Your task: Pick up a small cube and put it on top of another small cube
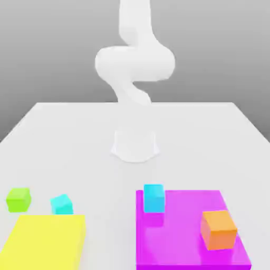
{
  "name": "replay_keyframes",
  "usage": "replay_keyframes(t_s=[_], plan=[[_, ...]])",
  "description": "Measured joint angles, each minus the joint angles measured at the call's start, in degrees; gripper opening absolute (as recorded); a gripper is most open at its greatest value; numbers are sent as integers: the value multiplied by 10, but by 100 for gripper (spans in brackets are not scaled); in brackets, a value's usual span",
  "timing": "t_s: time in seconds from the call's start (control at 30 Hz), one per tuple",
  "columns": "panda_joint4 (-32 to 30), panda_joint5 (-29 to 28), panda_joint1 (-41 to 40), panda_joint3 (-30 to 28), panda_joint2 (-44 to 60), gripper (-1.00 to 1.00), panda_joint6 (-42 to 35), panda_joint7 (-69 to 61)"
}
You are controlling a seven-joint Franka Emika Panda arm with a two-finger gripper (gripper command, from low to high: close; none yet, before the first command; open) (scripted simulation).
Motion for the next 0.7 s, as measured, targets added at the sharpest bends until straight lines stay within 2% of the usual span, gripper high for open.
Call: replay_keyframes(t_s=[0.47,0.6,0.7], plan=[[-171,-25,-143,-56,298,0,193,148],[-220,-7,-179,-82,381,0,248,172],[-248,28,-196,-87,444,0,290,170]])
